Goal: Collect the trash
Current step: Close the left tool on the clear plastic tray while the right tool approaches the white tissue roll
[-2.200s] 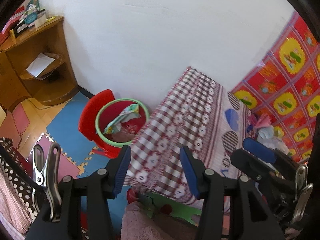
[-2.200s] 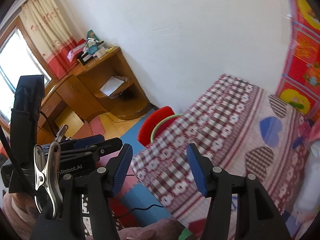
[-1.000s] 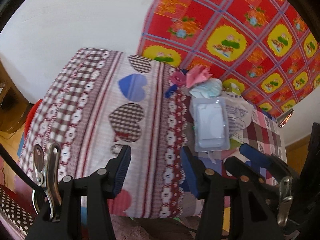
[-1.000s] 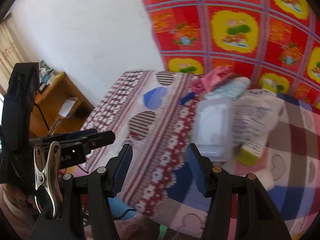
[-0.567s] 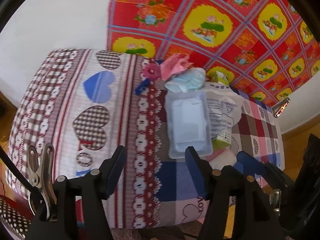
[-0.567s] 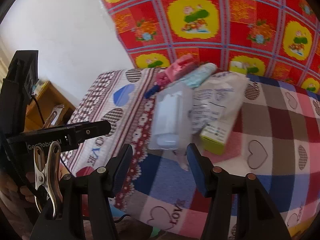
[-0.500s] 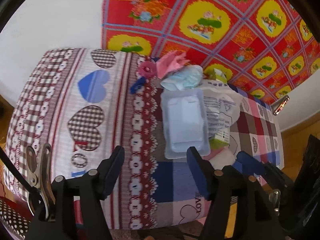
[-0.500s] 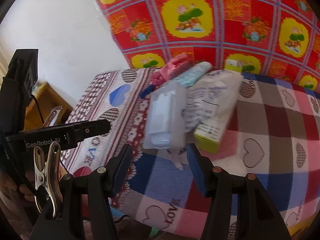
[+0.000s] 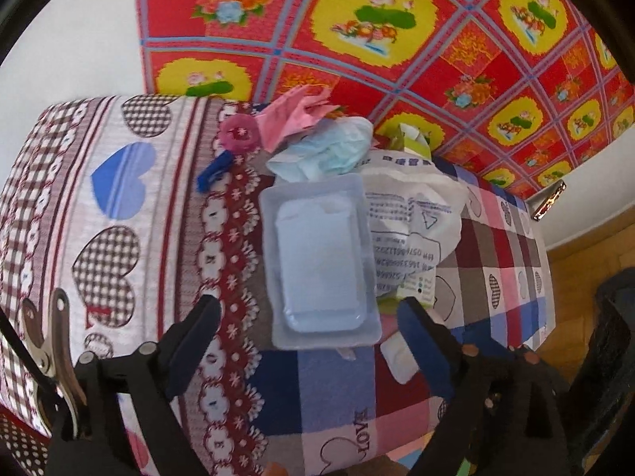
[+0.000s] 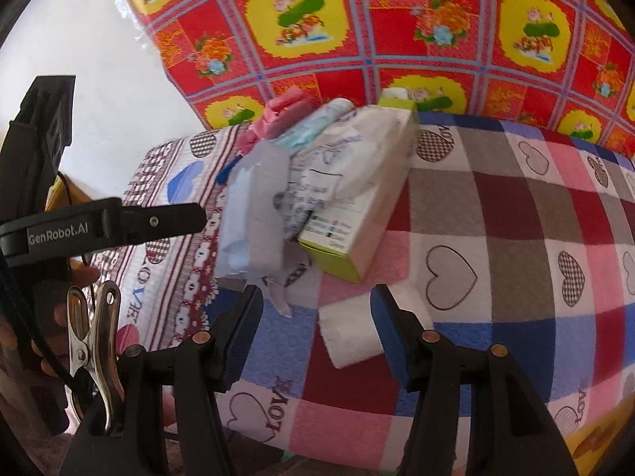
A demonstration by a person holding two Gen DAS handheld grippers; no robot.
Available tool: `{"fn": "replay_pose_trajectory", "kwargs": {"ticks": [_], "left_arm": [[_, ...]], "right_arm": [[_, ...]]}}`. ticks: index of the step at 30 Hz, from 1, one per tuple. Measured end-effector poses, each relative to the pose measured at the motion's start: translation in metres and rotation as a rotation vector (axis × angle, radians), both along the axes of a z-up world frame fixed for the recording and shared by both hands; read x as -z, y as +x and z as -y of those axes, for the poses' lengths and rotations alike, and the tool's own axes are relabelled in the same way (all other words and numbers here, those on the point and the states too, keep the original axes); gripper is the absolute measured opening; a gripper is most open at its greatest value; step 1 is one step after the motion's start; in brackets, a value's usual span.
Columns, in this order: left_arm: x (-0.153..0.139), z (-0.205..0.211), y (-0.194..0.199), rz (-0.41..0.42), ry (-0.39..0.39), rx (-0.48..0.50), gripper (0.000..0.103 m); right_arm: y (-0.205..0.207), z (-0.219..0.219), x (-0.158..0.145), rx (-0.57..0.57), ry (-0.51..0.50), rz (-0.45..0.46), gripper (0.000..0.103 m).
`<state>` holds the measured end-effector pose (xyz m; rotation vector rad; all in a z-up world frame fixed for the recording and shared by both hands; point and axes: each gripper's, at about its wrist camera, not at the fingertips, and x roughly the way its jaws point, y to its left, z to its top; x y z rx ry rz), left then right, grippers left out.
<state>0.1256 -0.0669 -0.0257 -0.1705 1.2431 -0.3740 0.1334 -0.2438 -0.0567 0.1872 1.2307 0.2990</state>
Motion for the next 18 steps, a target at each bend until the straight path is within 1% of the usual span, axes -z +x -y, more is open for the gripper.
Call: {"fn": "replay_pose_trajectory", "kwargs": {"ticks": [8, 18], "left_arm": [[0.021, 0.018, 0.022, 0.010, 0.020, 0.008, 0.099], [0.038, 0.026, 0.031, -0.010, -0.003, 0.012, 0.099]], "right_arm": [[0.000, 0.011, 0.008, 0.022, -0.011, -0.022, 0.058], [0.000, 0.026, 0.017, 0.061, -0.025, -0.053, 0.058]]}}
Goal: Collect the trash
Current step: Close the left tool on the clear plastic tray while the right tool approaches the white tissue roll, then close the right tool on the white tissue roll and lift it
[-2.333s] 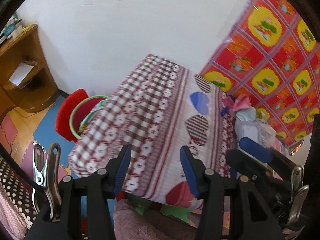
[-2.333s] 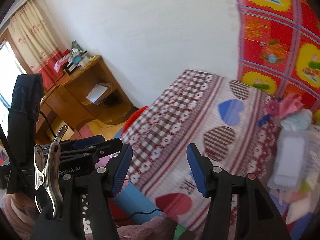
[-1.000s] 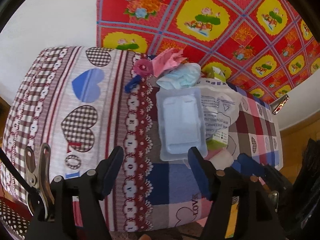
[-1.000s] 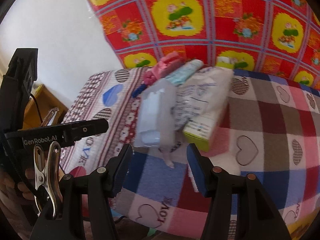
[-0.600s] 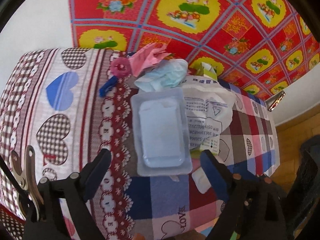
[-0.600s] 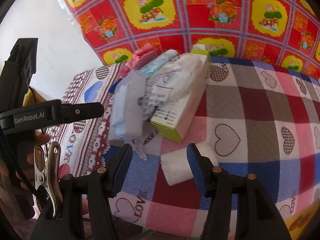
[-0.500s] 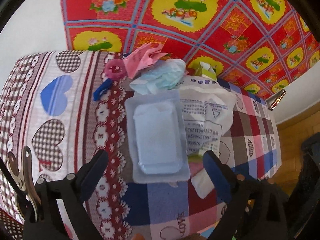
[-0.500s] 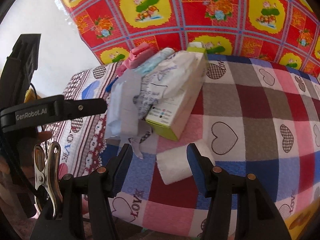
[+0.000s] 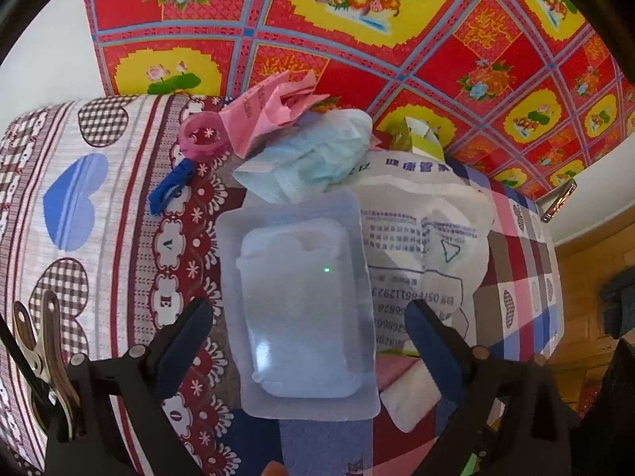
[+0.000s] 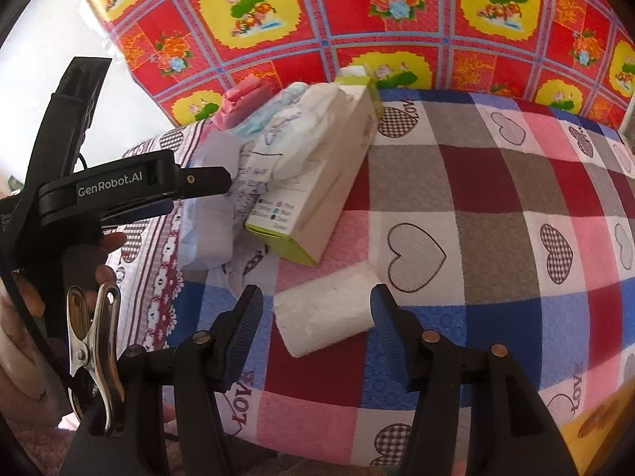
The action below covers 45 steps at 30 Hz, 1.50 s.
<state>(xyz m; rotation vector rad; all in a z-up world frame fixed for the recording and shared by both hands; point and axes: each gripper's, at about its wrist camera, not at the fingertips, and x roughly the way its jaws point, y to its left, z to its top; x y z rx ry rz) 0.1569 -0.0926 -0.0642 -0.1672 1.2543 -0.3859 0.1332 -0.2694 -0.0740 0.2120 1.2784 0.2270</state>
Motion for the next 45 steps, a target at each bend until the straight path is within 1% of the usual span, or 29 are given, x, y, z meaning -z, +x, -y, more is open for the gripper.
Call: {"fn": "replay_pose_trajectory", "kwargs": {"ticks": [4, 5, 7, 8, 10, 15, 17, 19, 21, 27, 33, 36, 39, 42, 44, 45], "left_arm": [[0.003, 0.000, 0.001, -0.016, -0.010, -0.003, 0.099], [0.005, 0.000, 0.002, -0.027, -0.007, -0.014, 0.097], [0.008, -0.002, 0.003, -0.052, 0.005, -0.041, 0.084], [0.011, -0.003, 0.005, -0.077, -0.001, -0.049, 0.078], [0.013, -0.004, 0.006, -0.097, -0.018, -0.047, 0.077], [0.004, -0.005, 0.001, -0.044, -0.008, -0.024, 0.076], [0.001, -0.007, -0.001, -0.037, -0.016, -0.023, 0.076], [-0.004, -0.011, -0.003, -0.023, -0.013, -0.027, 0.076], [-0.008, -0.015, -0.005, -0.016, -0.015, -0.033, 0.076], [-0.017, -0.032, -0.012, -0.007, -0.022, -0.060, 0.076], [-0.023, -0.047, -0.018, -0.008, -0.022, -0.081, 0.076], [-0.026, -0.053, -0.020, -0.010, -0.020, -0.088, 0.076], [-0.028, -0.056, -0.021, -0.007, -0.011, -0.092, 0.076], [-0.031, -0.059, -0.023, -0.006, -0.008, -0.096, 0.076], [-0.033, -0.061, -0.025, -0.004, -0.007, -0.100, 0.076], [-0.033, -0.062, -0.026, -0.002, -0.005, -0.103, 0.076]], "right_arm": [[0.000, 0.003, 0.003, 0.004, -0.008, -0.015, 0.058], [0.001, 0.004, 0.004, 0.002, -0.010, -0.017, 0.058], [0.001, 0.004, 0.006, -0.002, -0.012, -0.023, 0.058], [0.001, 0.004, 0.007, -0.002, -0.011, -0.025, 0.058], [0.001, 0.004, 0.009, -0.001, -0.008, -0.036, 0.058], [0.001, 0.008, 0.015, 0.025, -0.001, -0.075, 0.058], [0.002, 0.009, 0.017, 0.029, -0.010, -0.084, 0.060], [0.003, 0.008, 0.019, 0.021, -0.012, -0.085, 0.064], [0.004, 0.005, 0.021, -0.010, -0.011, -0.084, 0.069], [0.007, -0.009, 0.030, -0.116, -0.058, -0.075, 0.077], [0.006, -0.023, 0.045, -0.216, -0.129, -0.083, 0.077], [0.005, -0.029, 0.048, -0.243, -0.161, -0.070, 0.083], [0.007, -0.030, 0.053, -0.255, -0.179, -0.071, 0.084], [0.007, -0.032, 0.055, -0.280, -0.191, -0.056, 0.087], [0.008, -0.034, 0.056, -0.301, -0.203, -0.056, 0.088], [0.009, -0.034, 0.056, -0.303, -0.203, -0.063, 0.085]]}}
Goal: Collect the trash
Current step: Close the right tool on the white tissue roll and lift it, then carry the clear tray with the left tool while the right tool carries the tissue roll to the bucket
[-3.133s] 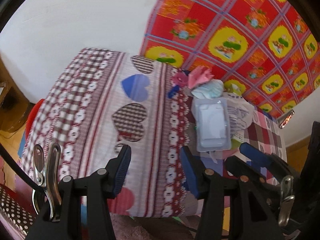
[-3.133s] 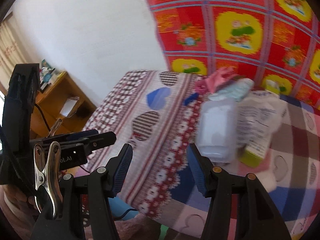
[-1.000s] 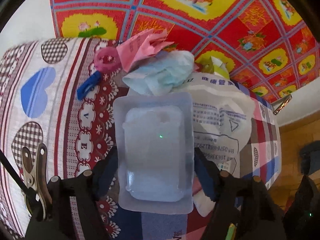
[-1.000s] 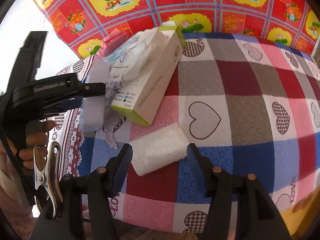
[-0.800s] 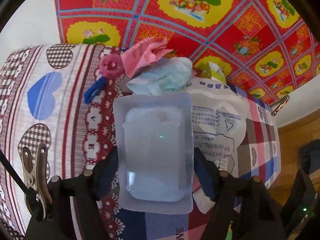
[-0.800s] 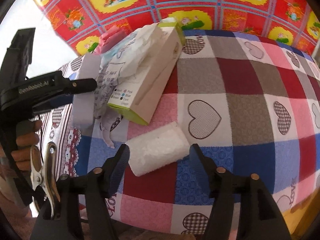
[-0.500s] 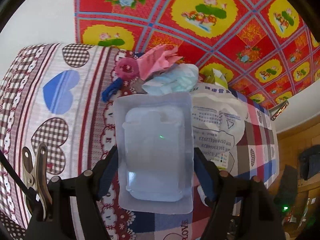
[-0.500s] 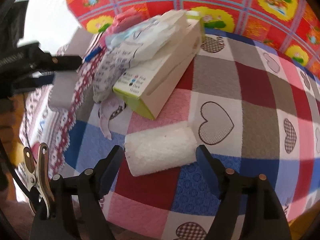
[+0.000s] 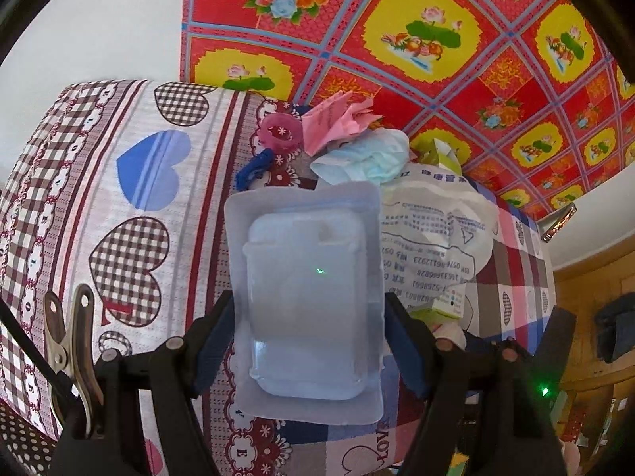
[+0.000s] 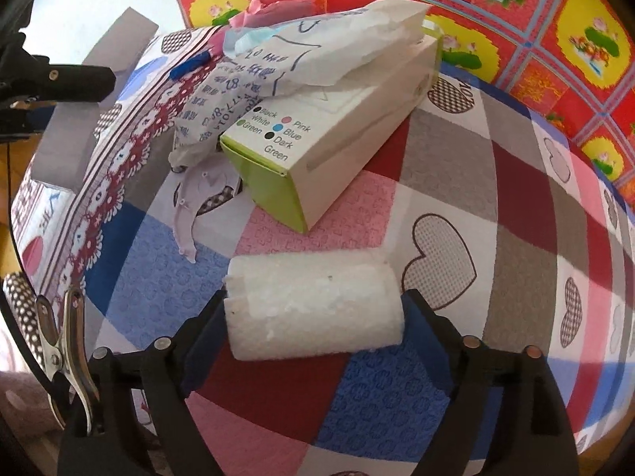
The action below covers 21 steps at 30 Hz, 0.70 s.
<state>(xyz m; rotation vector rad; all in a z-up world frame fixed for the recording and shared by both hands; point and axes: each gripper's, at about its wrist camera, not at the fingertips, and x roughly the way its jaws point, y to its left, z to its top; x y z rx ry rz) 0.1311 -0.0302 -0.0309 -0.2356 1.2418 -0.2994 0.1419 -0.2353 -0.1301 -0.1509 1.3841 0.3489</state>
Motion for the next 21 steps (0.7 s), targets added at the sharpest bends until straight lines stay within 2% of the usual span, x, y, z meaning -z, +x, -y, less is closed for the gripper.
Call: {"fn": "replay_pose_trajectory", "kwargs": {"ticks": [1, 3, 6, 21], "left_arm": [[-0.001, -0.001, -0.001, 0.001, 0.002, -0.002, 0.076], [-0.003, -0.003, -0.004, 0.008, 0.008, -0.006, 0.076], [-0.005, -0.008, -0.007, 0.015, 0.014, -0.014, 0.076], [-0.012, -0.044, -0.022, 0.034, 0.087, -0.105, 0.076]], "right_arm": [[0.001, 0.001, -0.001, 0.008, -0.004, -0.006, 0.078], [0.003, 0.003, -0.005, 0.024, 0.019, -0.005, 0.069], [0.005, 0.006, -0.009, 0.049, 0.051, -0.009, 0.063], [-0.004, -0.031, -0.050, 0.003, 0.172, 0.035, 0.062]]}}
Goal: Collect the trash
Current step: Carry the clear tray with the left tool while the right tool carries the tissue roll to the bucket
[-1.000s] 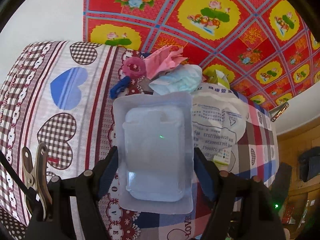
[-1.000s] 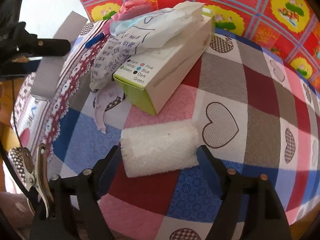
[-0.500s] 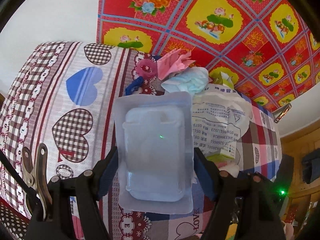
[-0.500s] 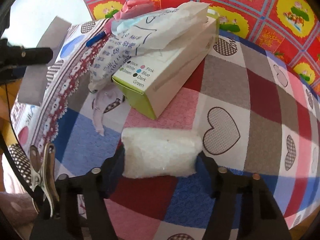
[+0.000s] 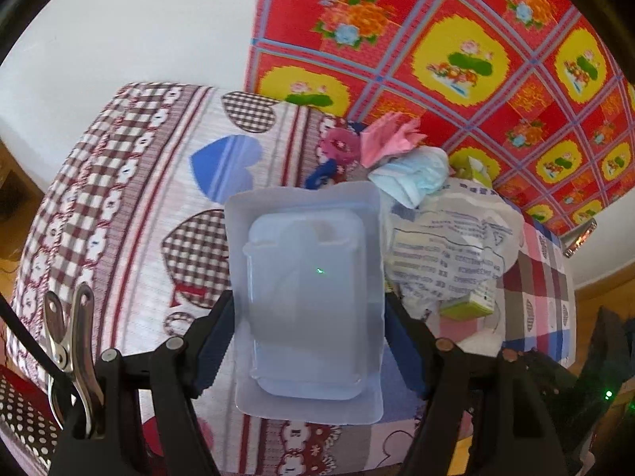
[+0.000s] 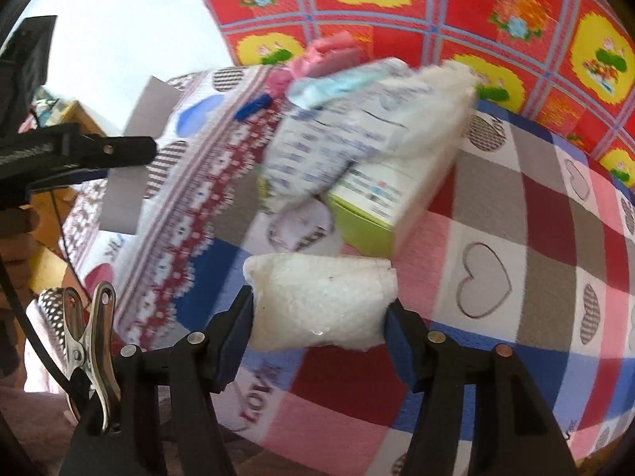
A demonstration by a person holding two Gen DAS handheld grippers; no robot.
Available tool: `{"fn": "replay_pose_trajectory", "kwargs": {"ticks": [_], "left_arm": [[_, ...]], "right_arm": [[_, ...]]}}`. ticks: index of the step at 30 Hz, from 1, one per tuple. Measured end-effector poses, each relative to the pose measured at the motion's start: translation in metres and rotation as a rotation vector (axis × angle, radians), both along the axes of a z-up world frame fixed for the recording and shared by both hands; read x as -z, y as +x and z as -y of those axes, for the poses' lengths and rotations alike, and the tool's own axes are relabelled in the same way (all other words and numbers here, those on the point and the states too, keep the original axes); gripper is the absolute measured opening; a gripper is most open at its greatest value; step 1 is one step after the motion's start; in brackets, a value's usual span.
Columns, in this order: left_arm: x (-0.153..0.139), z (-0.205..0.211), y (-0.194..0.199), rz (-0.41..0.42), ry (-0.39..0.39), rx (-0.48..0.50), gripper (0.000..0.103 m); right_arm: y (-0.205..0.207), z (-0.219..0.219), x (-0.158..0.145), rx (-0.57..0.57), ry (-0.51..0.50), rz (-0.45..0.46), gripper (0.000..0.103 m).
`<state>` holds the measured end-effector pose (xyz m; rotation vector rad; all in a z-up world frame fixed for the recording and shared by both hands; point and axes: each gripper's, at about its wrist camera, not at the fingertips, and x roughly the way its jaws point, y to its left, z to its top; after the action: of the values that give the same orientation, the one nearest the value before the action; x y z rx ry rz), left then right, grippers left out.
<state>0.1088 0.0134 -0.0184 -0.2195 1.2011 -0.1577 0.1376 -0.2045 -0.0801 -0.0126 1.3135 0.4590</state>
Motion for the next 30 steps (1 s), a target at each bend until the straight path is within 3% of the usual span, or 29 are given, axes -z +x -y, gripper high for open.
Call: {"fn": "replay_pose_trajectory", "kwargs": {"ticks": [5, 17, 30], "left_arm": [[-0.003, -0.022, -0.003, -0.004, 0.015, -0.052, 0.076], [-0.001, -0.085, -0.009, 0.003, 0.036, -0.136, 0.076], [-0.001, -0.172, 0.002, -0.001, 0.046, -0.166, 0.076]], "right_arm": [[0.000, -0.024, -0.007, -0.044, 0.038, 0.018, 0.062], [0.011, -0.083, -0.016, -0.108, 0.083, 0.031, 0.051], [0.025, -0.166, -0.021, -0.122, 0.102, 0.016, 0.043]]}}
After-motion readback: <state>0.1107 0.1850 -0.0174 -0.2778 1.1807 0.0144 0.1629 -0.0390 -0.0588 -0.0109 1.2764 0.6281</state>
